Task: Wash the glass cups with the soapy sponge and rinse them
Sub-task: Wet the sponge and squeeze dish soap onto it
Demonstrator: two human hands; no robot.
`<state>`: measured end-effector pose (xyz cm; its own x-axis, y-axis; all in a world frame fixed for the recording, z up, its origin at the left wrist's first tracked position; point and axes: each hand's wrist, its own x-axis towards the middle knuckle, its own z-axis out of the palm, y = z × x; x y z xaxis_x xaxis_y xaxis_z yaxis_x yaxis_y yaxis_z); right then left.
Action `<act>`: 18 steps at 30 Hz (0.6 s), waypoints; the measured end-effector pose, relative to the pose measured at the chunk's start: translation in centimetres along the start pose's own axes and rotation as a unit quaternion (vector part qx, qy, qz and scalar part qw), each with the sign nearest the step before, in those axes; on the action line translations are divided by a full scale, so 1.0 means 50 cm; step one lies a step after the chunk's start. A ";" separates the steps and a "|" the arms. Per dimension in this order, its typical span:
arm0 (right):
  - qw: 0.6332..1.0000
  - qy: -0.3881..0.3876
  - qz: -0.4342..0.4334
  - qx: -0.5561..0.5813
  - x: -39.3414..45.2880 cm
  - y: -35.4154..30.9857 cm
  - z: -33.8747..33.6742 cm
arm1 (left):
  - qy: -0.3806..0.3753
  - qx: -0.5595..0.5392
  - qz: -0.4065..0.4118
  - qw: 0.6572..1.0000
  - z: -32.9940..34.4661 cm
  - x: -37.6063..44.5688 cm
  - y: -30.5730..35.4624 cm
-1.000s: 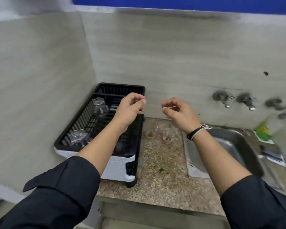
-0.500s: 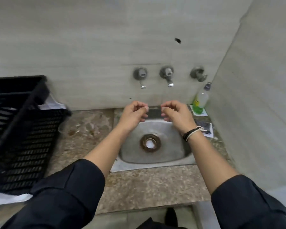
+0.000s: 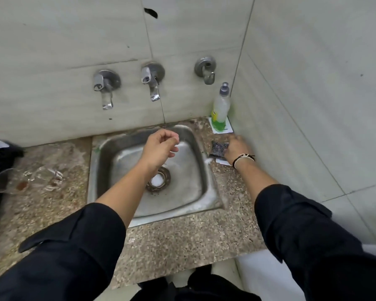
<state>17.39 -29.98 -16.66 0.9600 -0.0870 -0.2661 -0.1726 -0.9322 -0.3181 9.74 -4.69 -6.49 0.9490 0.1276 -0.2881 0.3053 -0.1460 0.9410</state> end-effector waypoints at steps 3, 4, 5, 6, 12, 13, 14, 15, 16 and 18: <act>0.999 -0.037 -0.016 -0.035 0.023 0.009 0.006 | 0.006 0.030 0.014 0.999 -0.002 0.011 0.009; 0.998 -0.039 -0.019 -0.045 0.026 0.010 0.005 | 0.011 0.045 0.022 0.999 -0.007 0.016 0.013; 0.998 -0.040 -0.018 -0.048 0.031 0.011 0.005 | 0.016 0.060 0.032 0.998 -0.015 0.023 0.018; 0.998 -0.044 -0.016 -0.047 0.030 0.008 0.001 | 0.023 0.079 0.046 0.996 -0.026 0.031 0.023; 0.987 -0.040 -0.010 0.154 0.001 -0.069 -0.027 | 0.104 0.223 0.209 0.946 -0.094 0.082 0.099; 0.978 -0.043 -0.008 0.202 -0.007 -0.090 -0.033 | 0.117 0.256 0.226 0.933 -0.102 0.089 0.115; 0.969 -0.043 -0.011 0.244 -0.015 -0.114 -0.039 | 0.130 0.289 0.236 0.919 -0.111 0.096 0.129; 0.958 -0.045 -0.019 0.284 -0.024 -0.139 -0.045 | 0.141 0.319 0.245 0.904 -0.121 0.104 0.137; 0.948 -0.052 -0.029 0.312 -0.029 -0.162 -0.050 | 0.151 0.343 0.253 0.892 -0.133 0.110 0.145; 0.933 -0.059 -0.055 0.350 -0.037 -0.205 -0.060 | 0.148 0.380 0.281 0.869 -0.157 0.119 0.159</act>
<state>18.06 -21.31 -10.20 0.9565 0.0745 -0.2820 -0.2152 -0.4723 -0.8547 17.22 2.62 0.65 0.9374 0.0564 0.3436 -0.1307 -0.8576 0.4974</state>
